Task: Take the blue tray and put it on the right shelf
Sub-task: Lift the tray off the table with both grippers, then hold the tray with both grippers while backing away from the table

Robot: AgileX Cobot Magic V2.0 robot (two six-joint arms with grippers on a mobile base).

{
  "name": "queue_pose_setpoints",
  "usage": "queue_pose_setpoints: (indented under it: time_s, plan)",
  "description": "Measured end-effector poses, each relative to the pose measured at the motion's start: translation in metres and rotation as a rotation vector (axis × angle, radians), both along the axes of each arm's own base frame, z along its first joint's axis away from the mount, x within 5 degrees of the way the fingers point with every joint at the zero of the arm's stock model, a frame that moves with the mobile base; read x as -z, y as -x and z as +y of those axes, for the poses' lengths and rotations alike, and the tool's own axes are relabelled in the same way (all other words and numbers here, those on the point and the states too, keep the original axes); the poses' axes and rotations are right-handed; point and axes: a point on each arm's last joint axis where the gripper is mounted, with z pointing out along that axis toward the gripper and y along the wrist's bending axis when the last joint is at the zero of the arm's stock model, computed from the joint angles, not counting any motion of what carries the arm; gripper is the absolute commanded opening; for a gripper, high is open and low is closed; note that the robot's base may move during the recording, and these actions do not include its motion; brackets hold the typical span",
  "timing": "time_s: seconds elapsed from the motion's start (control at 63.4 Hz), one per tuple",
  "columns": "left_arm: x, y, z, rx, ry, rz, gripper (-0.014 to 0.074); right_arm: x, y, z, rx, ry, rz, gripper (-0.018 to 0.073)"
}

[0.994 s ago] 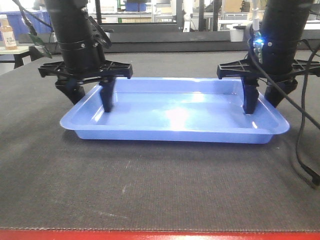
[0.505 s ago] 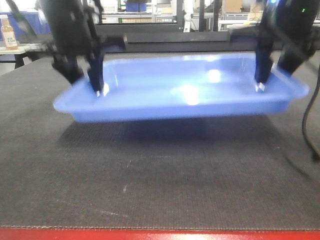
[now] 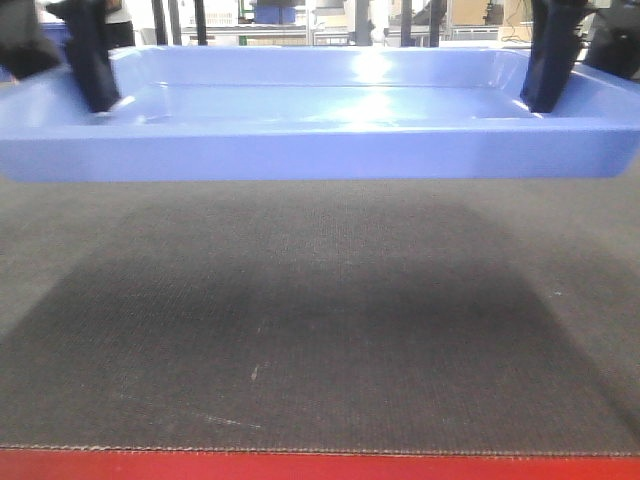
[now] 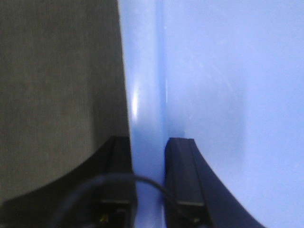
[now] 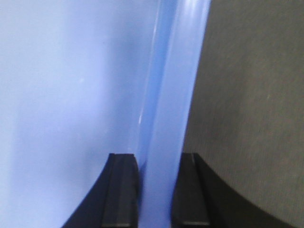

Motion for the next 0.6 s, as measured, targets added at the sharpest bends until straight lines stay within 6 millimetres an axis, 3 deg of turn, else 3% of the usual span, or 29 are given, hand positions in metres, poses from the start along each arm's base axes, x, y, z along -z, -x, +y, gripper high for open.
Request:
queue_pose_setpoints:
  time_s: [0.252,0.599]
  plan:
    - [-0.020,0.047,0.012,-0.003,0.015,-0.015,-0.0046,-0.023,0.036,0.005,-0.069,-0.016,-0.028,0.0055]
    - [-0.056,0.087,0.026,-0.009,0.082,-0.116,-0.0046,-0.057,0.072,-0.005,-0.098,-0.071,-0.138,0.0055]
